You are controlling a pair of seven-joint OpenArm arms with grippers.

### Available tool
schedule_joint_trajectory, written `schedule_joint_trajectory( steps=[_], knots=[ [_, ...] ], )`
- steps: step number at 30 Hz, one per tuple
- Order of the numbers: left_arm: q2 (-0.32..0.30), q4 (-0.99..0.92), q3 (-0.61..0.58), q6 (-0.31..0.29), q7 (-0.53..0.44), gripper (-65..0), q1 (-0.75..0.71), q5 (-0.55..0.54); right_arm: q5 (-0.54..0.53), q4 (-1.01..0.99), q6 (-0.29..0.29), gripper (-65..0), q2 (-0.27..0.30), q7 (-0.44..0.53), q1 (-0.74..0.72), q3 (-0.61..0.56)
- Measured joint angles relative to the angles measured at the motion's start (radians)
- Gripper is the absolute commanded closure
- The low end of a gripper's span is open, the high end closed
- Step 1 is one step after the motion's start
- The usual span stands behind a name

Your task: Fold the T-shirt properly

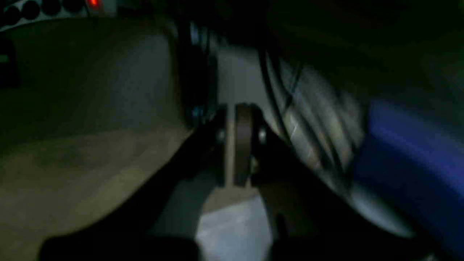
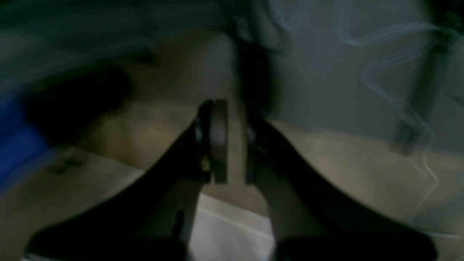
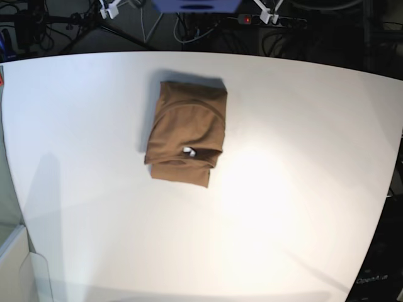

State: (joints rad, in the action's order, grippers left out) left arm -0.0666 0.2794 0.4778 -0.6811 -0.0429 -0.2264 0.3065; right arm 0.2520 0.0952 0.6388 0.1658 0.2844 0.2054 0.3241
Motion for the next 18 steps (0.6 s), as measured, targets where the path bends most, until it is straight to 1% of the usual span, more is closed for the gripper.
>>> schedule_joint_trajectory(
  steps=[1, 2, 3, 4, 5, 6, 7, 8, 9, 10, 12, 14, 15, 16, 18],
  knots=[
    [-0.01, -0.077, 0.026, 0.0, -0.035, -3.2, 0.039, 0.02, 0.007, -0.081, -0.069, -6.1, -0.002, 0.06, -0.037, -0.001],
    [-0.017, -0.13, 0.04, 0.001, -0.064, -3.2, 0.067, 0.047, 0.042, -0.1, -0.146, -6.2, -0.007, 0.072, -0.057, -0.001],
    [-0.021, -0.179, 0.055, 0.0, -0.089, -3.2, 0.094, 0.064, 0.081, -0.097, -0.196, -6.2, -0.008, 0.087, -0.074, -0.001],
    [-0.019, -0.204, 0.056, 0.03, -0.122, -3.2, 0.109, 0.081, 0.089, -0.097, -0.251, -6.2, -0.005, 0.104, -0.091, -0.001],
    [-0.014, -0.219, 0.055, 0.112, -0.152, -3.2, 0.119, 0.094, 0.116, -0.095, -0.315, -6.4, 0.0, 0.11, -0.108, 0.0],
    [-0.01, -0.22, 0.046, 0.212, -0.165, -3.4, 0.124, 0.112, 0.121, -0.092, -0.369, -6.4, -0.001, 0.108, -0.12, 0.001],
    [-0.008, -0.22, 0.03, 0.282, -0.179, -3.4, 0.125, 0.143, 0.115, -0.087, -0.41, -6.5, -0.006, 0.117, -0.126, 0.002],
    [-0.012, -0.219, 0.021, 0.324, -0.193, -3.5, 0.124, 0.144, 0.117, -0.087, -0.412, -7.1, -0.009, 0.109, -0.128, 0.002],
    [-0.014, -0.219, 0.006, 0.36, -0.21, -3.5, 0.127, 0.155, 0.118, -0.079, -0.42, -9.0, -0.018, 0.077, -0.126, 0.003],
    [-0.016, -0.222, 0.002, 0.373, -0.208, -3.5, 0.134, 0.157, 0.118, -0.058, -0.427, -11.3, -0.03, 0.048, -0.118, 0.008],
    [-0.013, -0.227, 0.002, 0.375, -0.2, -3.6, 0.157, 0.158, 0.117, -0.031, -0.427, -18.9, -0.047, 0.031, -0.105, 0.008],
    [0.007, -0.227, 0.019, 0.423, -0.201, -3.7, 0.182, 0.138, 0.087, -0.034, -0.431, -25.2, -0.053, 0.007, -0.117, 0.008],
    [0.018, -0.225, 0.024, 0.429, -0.196, -3.7, 0.193, 0.136, 0.073, -0.039, -0.43, -27.9, -0.053, 0.014, -0.129, 0.008],
    [0.023, -0.223, 0.024, 0.425, -0.18, -3.7, 0.2, 0.139, 0.071, -0.042, -0.43, -29.7, -0.052, 0.015, -0.143, 0.008],
    [0.031, -0.222, 0.027, 0.424, -0.164, -3.7, 0.201, 0.143, 0.071, -0.042, -0.431, -31.2, -0.052, 0.021, -0.161, 0.008]
  ],
)
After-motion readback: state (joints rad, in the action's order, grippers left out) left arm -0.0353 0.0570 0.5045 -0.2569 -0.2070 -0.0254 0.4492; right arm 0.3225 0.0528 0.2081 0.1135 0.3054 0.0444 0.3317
